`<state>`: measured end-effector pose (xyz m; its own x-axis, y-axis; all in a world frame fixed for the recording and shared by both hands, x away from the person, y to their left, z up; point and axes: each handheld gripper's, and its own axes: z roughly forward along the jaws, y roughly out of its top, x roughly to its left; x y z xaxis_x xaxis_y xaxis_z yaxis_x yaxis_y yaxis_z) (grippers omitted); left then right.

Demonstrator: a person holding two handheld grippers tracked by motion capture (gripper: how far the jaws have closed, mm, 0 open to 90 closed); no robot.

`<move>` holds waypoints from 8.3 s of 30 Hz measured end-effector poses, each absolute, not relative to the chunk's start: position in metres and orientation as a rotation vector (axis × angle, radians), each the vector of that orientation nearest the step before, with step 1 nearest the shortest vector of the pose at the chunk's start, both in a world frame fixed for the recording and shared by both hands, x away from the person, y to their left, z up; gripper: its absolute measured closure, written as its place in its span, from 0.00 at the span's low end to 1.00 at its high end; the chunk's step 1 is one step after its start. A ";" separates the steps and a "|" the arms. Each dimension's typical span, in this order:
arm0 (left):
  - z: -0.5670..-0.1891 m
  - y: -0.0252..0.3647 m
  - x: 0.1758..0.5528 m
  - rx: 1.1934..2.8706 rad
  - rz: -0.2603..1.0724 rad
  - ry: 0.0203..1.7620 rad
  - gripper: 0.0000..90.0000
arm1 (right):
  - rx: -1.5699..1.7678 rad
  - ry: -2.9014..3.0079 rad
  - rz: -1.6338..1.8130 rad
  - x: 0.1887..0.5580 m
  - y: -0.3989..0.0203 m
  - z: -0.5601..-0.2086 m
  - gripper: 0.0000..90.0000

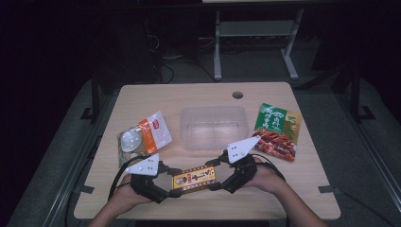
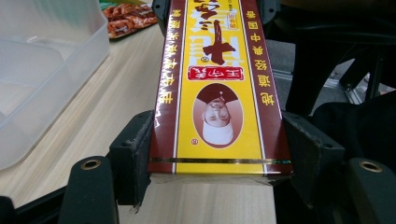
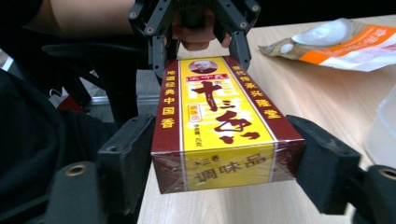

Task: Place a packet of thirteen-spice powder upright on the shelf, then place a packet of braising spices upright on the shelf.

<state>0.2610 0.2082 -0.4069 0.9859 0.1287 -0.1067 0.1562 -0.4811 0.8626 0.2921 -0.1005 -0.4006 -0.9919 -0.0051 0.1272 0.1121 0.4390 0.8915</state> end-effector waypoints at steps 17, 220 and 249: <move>-0.414 0.208 0.264 2.076 -0.095 0.179 0.35 | -0.070 -2.584 -1.587 0.287 -0.101 -0.397 0.35; -0.450 0.230 0.262 2.225 -0.008 0.433 0.16 | -0.453 -2.947 -1.370 0.449 -0.035 -0.364 0.17; -0.450 0.236 0.263 2.233 0.025 0.469 0.16 | -0.760 -2.925 -1.440 0.336 -0.156 -0.396 0.23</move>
